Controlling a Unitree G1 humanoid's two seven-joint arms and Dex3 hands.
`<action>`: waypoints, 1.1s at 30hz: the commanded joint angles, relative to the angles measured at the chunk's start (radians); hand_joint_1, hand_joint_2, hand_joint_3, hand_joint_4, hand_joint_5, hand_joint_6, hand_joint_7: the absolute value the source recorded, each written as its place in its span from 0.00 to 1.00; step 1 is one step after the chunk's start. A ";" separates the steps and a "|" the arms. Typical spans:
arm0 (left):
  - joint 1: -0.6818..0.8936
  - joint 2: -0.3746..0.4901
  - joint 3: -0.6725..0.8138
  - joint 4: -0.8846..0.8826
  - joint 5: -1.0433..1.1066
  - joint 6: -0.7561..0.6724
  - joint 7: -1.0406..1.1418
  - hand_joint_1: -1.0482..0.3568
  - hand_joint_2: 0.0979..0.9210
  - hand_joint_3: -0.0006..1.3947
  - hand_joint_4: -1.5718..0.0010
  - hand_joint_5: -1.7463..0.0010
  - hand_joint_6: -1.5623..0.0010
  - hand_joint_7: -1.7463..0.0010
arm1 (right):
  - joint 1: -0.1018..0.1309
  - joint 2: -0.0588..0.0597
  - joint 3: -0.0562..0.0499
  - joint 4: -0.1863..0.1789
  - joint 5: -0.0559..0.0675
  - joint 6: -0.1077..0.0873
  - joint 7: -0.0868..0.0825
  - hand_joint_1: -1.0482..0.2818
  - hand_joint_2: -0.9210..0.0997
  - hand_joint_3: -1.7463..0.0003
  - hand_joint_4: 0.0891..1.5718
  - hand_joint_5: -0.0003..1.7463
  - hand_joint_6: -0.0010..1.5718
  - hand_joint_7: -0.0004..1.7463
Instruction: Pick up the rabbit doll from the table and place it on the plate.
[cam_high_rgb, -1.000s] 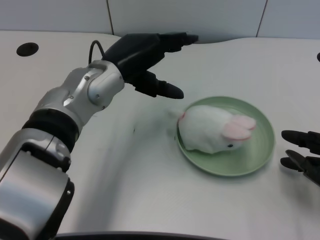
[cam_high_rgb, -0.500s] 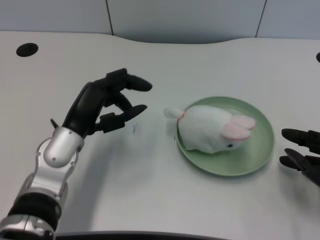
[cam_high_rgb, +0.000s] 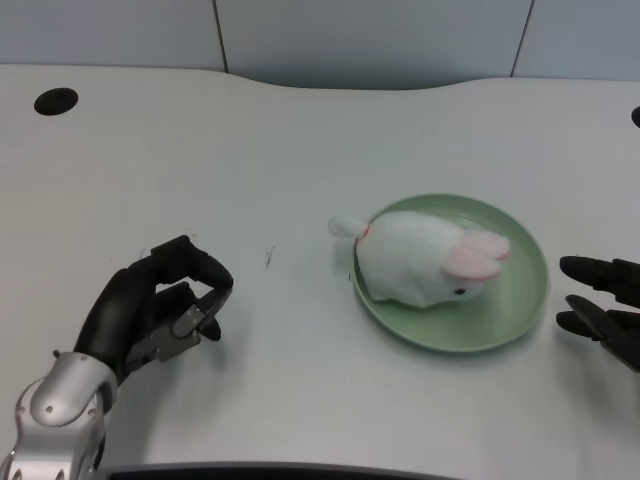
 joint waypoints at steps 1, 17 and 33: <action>0.020 0.013 0.012 -0.022 -0.013 0.038 -0.018 0.41 1.00 0.36 0.58 0.00 0.73 0.04 | -0.010 -0.019 -0.022 0.017 0.006 0.007 -0.012 0.47 0.00 0.95 0.71 0.01 0.58 0.00; 0.021 0.026 0.038 0.036 -0.054 0.103 -0.130 0.40 1.00 0.33 0.59 0.00 0.75 0.01 | -0.046 -0.023 -0.036 0.071 -0.004 0.009 -0.035 0.46 0.00 0.95 0.71 0.01 0.59 0.00; 0.010 0.012 0.052 0.059 -0.056 0.105 -0.134 0.40 1.00 0.33 0.60 0.00 0.75 0.01 | -0.069 -0.036 -0.039 0.115 0.000 -0.006 -0.023 0.47 0.00 0.95 0.72 0.01 0.60 0.00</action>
